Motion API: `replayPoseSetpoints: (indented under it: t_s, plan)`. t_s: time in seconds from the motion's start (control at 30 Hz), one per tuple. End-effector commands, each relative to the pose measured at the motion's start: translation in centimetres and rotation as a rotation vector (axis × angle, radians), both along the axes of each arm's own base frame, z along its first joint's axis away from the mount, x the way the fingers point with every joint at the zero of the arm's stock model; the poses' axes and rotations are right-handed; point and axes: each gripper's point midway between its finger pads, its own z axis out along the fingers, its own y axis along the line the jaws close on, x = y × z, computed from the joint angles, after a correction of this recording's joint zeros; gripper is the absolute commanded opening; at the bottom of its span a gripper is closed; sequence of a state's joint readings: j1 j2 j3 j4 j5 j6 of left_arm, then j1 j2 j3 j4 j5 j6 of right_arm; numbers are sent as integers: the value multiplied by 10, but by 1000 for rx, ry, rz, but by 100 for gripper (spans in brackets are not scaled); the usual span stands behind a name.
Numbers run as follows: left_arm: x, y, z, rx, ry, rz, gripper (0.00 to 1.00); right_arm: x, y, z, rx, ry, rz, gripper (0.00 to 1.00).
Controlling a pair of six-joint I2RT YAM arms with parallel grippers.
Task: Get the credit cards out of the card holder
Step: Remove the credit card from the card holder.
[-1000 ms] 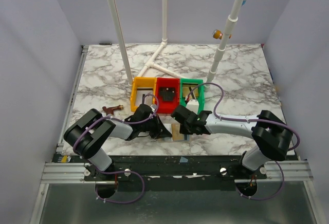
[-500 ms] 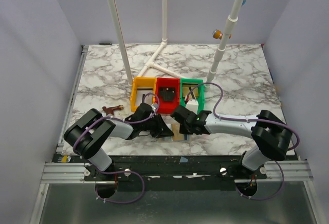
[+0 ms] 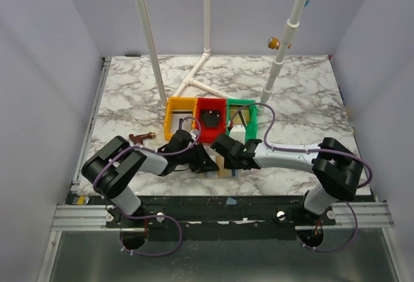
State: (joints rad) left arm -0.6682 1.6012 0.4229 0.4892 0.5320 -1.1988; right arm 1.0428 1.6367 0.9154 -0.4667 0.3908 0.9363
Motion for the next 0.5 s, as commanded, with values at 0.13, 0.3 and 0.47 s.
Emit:
replayPoseSetpoints:
  t_s: [0.13,0.3,0.47]
  plan:
    - [-3,-5,5,-73,22,6,18,-47,-15,-53,-63,205,53,1]
    - [-2,-7,7,-90,25,8,17,-49,-3,-48,-11,201,85,0]
    - [-1,-8,9,-109,27,14,16,-55,10,-49,45,229,118,1]
